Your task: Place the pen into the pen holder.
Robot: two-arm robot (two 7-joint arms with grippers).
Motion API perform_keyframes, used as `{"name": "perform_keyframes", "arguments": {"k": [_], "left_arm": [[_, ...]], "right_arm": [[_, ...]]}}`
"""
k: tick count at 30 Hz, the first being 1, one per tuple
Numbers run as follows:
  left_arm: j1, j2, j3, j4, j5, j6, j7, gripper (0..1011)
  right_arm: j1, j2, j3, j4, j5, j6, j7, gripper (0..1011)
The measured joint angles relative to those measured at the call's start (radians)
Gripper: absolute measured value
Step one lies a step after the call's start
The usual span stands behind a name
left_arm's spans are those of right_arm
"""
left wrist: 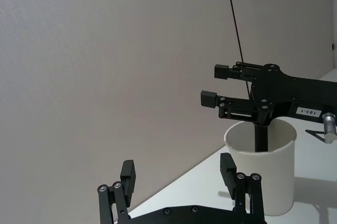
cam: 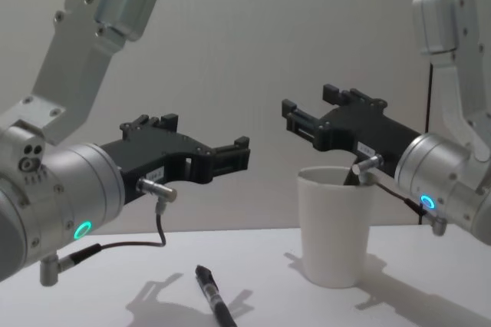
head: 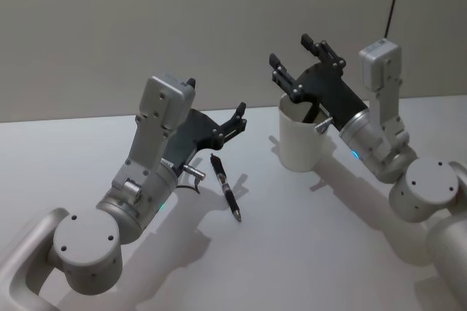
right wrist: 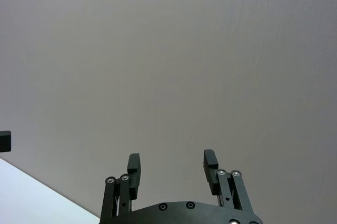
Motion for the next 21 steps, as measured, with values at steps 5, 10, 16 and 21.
{"name": "perform_keyframes", "arguments": {"k": [5,10,16,21], "left_arm": [[0.0,0.0,0.0,0.0,0.0,0.0,0.0,1001],[0.0,0.0,0.0,0.0,0.0,0.0,0.0,1001],[0.0,0.0,0.0,0.0,0.0,0.0,0.0,1001],[0.0,0.0,0.0,0.0,0.0,0.0,0.0,1001]], "right_arm": [[0.0,0.0,0.0,0.001,0.0,0.0,0.0,835],[-0.003,0.002,0.001,-0.005,0.001,0.005,0.0,972],[-0.028,0.017,0.011,-0.059,0.018,0.031,0.003,1001],[-0.065,0.039,0.021,-0.131,0.036,0.068,0.003,1001]]}}
